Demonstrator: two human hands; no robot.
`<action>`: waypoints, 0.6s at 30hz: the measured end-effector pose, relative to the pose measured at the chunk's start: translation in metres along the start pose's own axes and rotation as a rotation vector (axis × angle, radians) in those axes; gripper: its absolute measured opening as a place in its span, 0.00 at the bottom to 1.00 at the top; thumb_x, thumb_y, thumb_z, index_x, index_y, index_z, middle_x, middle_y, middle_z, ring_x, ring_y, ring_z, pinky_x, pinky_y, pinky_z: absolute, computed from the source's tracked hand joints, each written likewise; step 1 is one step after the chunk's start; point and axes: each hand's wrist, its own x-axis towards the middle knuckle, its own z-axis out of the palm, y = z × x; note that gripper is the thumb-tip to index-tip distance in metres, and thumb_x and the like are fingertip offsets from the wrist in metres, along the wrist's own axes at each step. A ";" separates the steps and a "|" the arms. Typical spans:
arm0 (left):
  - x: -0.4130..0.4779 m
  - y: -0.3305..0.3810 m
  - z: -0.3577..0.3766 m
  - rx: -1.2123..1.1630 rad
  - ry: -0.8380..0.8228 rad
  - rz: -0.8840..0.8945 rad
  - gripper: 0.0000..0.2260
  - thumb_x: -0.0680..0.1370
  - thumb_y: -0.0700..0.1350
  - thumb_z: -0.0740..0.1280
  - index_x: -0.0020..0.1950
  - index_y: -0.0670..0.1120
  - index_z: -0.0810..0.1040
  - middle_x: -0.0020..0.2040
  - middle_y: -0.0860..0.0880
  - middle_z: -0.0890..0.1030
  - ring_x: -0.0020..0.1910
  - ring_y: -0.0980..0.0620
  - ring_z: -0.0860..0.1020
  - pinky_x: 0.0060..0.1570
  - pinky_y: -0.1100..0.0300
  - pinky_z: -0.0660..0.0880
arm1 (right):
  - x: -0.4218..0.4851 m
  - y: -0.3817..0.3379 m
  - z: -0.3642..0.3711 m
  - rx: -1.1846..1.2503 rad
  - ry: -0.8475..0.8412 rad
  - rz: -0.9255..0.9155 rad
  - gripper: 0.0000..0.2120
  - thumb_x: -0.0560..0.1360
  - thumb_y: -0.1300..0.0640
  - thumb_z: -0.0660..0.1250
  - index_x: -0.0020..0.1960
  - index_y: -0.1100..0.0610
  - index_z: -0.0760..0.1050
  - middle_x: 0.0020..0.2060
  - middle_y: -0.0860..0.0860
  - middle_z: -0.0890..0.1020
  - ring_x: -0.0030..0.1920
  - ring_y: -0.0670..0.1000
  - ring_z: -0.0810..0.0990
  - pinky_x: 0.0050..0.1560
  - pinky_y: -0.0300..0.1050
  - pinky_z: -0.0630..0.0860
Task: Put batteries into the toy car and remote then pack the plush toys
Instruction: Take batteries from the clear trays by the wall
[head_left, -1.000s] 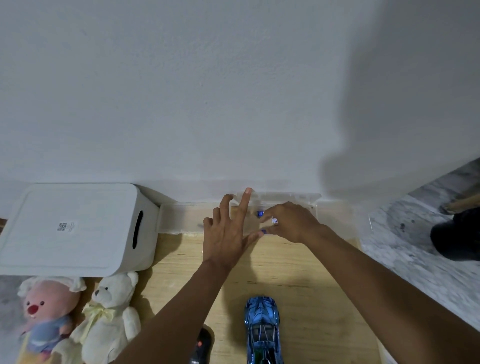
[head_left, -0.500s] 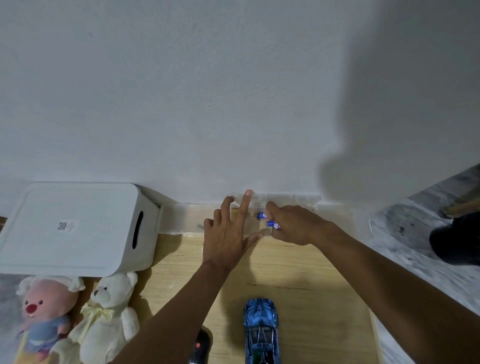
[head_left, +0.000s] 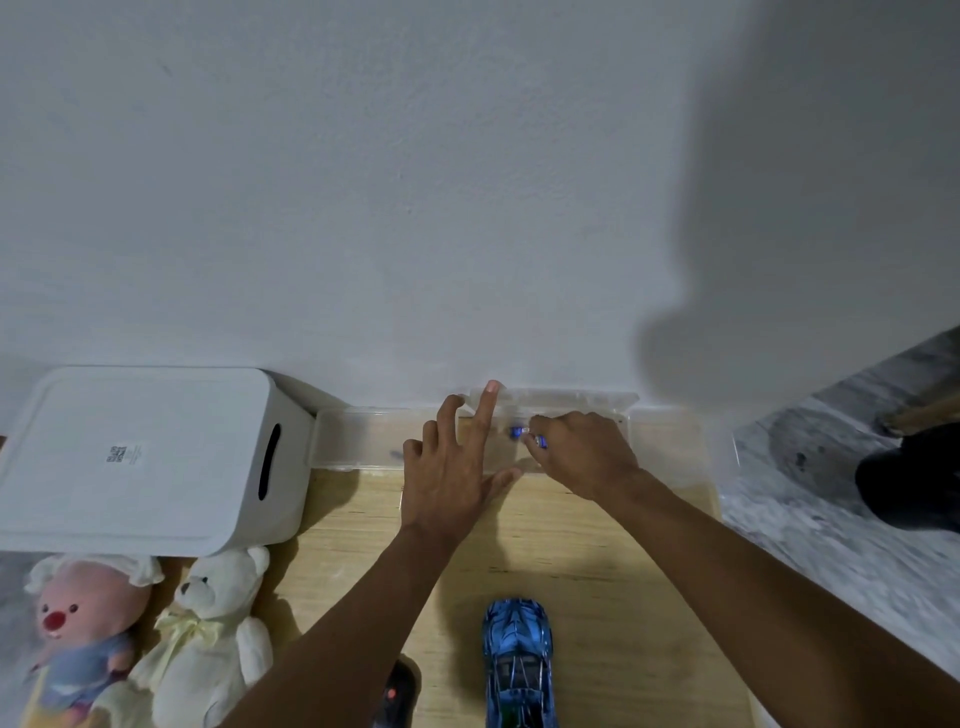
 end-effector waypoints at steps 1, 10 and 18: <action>0.000 0.000 0.000 -0.002 0.003 -0.001 0.42 0.77 0.76 0.47 0.84 0.55 0.41 0.72 0.40 0.71 0.53 0.43 0.79 0.41 0.49 0.77 | 0.001 0.001 0.001 -0.032 -0.006 -0.039 0.12 0.83 0.47 0.59 0.61 0.51 0.75 0.42 0.53 0.86 0.40 0.59 0.83 0.38 0.46 0.73; -0.002 0.000 0.002 0.015 0.032 0.008 0.43 0.77 0.75 0.51 0.84 0.55 0.40 0.71 0.40 0.71 0.51 0.43 0.79 0.40 0.49 0.76 | 0.005 -0.001 0.001 -0.054 -0.101 0.048 0.11 0.79 0.48 0.65 0.57 0.52 0.80 0.48 0.53 0.85 0.48 0.57 0.84 0.48 0.48 0.77; -0.003 0.002 0.000 0.075 0.011 0.003 0.50 0.75 0.74 0.61 0.84 0.54 0.36 0.73 0.42 0.69 0.50 0.45 0.78 0.42 0.49 0.75 | -0.023 -0.002 -0.012 0.133 -0.055 0.067 0.13 0.79 0.47 0.59 0.54 0.56 0.66 0.36 0.55 0.79 0.35 0.59 0.76 0.36 0.49 0.74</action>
